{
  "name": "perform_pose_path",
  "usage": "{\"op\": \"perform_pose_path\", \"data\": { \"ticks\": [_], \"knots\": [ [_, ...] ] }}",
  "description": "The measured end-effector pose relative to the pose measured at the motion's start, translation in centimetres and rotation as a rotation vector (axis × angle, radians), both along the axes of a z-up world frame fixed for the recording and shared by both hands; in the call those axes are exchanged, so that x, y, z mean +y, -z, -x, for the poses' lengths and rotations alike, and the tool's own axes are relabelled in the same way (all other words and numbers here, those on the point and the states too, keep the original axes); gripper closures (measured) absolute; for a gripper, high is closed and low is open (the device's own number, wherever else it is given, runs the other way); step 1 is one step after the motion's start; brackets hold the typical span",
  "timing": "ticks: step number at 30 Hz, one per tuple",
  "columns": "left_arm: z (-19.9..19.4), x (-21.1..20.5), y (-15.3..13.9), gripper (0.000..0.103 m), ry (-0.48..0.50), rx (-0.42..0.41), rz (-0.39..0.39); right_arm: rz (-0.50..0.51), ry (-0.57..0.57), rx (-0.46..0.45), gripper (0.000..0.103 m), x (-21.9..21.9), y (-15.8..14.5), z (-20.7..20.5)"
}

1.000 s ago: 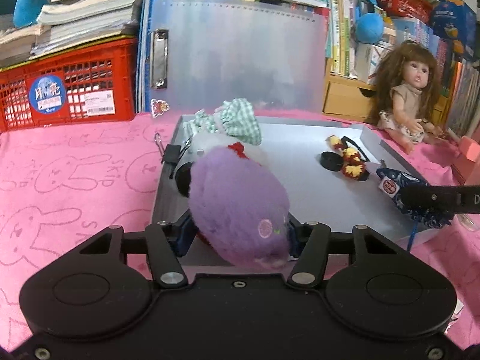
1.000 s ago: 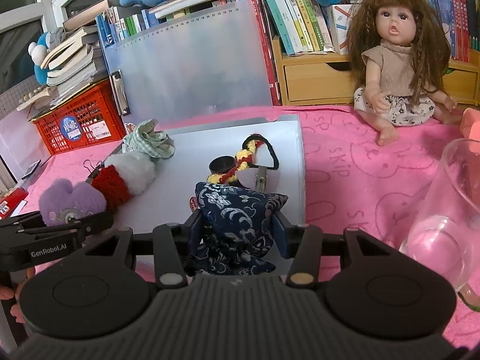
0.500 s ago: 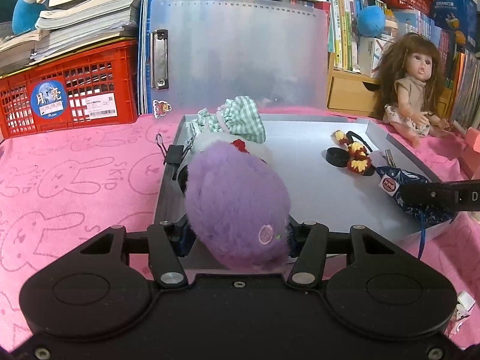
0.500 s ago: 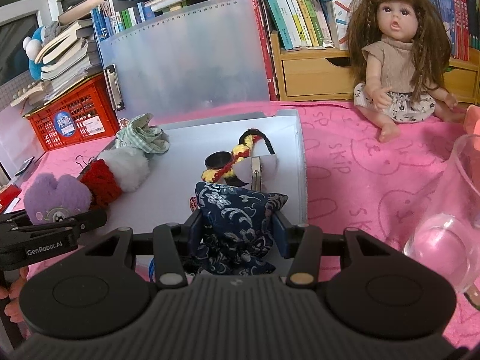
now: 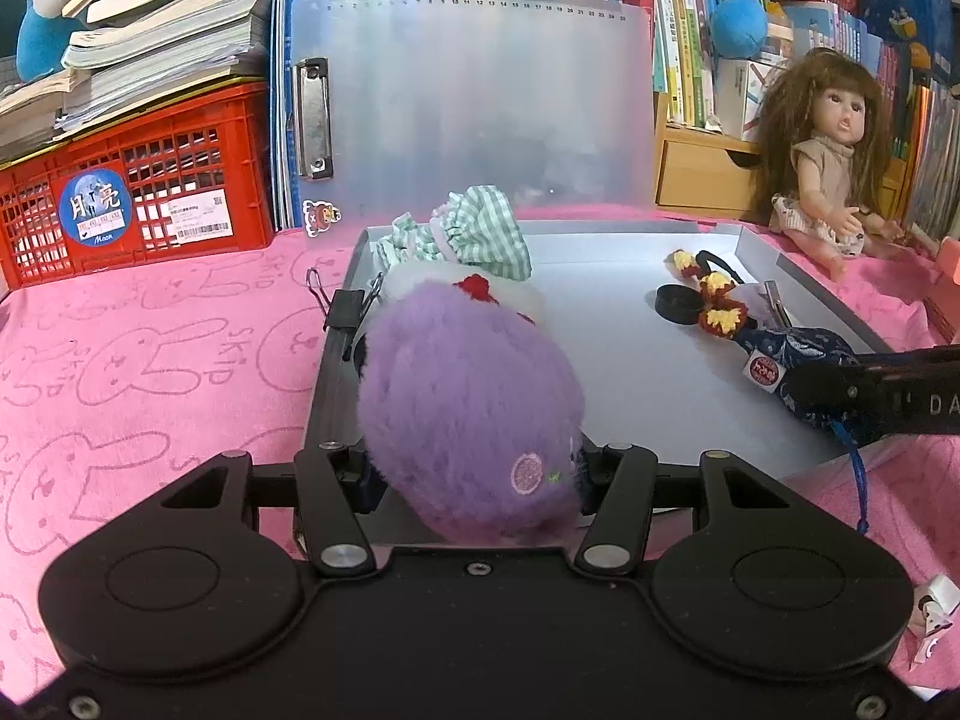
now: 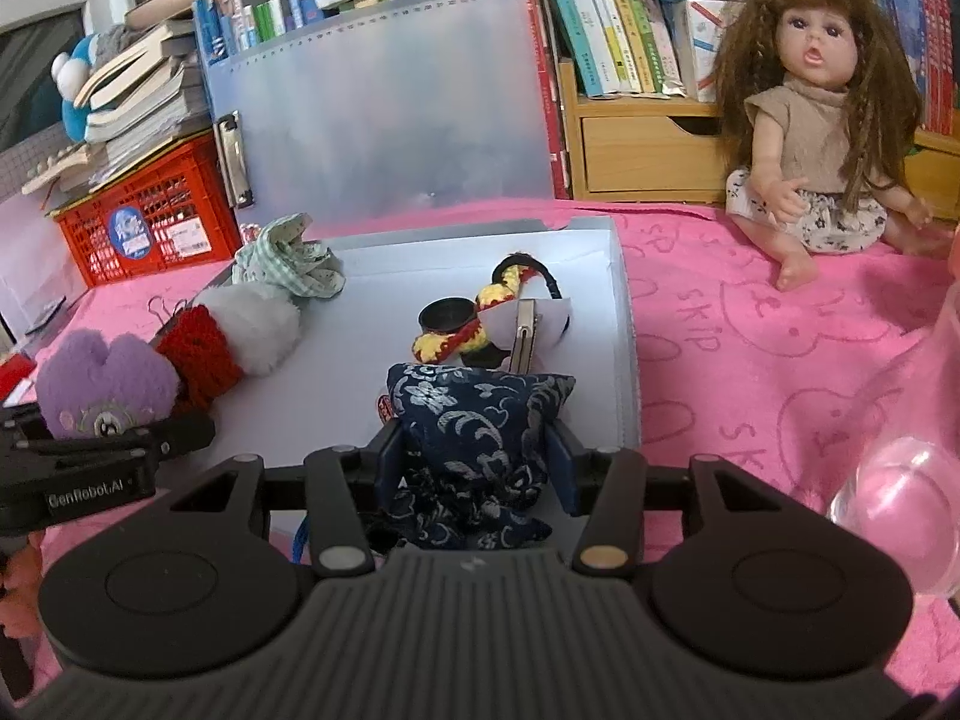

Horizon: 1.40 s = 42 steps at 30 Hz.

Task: Organize objects
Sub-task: 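Carry the plush and pouch into the white tray and open both grippers, then withdraw both grippers from the tray toward the loose items on the table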

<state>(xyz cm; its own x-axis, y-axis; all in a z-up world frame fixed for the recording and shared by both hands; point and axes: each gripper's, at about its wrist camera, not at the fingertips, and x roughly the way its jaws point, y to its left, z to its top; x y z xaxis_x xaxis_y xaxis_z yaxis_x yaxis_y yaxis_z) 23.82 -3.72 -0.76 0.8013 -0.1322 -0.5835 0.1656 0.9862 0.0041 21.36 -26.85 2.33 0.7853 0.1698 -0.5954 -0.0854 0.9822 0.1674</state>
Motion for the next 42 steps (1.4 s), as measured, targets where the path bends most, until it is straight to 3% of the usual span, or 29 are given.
{"op": "perform_pose_path", "data": {
  "ticks": [4,6,8,13,21,32,42],
  "knots": [
    [-0.1,-0.1,0.1,0.050,-0.005,0.001,-0.010,0.025,-0.018,-0.011,0.049,0.2,0.1,0.3],
    [-0.1,-0.1,0.0,0.050,-0.007,0.002,-0.011,0.031,-0.023,-0.015,0.036,0.3,0.1,0.5],
    [-0.1,-0.1,0.0,0.048,-0.005,0.003,-0.008,0.021,-0.036,-0.025,0.032,0.3,0.1,0.7],
    [0.3,0.0,-0.4,0.030,0.010,0.019,0.041,-0.021,-0.041,-0.045,0.026,-0.1,-0.3,1.6],
    [2.8,-0.1,-1.5,0.020,0.036,-0.034,0.009,-0.010,-0.057,-0.112,0.021,-0.2,-2.1,4.1],
    [6.8,0.1,-2.6,0.018,0.092,-0.061,0.016,0.032,-0.112,-0.165,0.018,0.3,-3.0,8.0],
    [12.7,-1.4,-2.5,0.016,0.248,-0.075,0.001,0.044,-0.141,-0.169,0.018,-0.2,-2.1,11.0]
  ]
}}
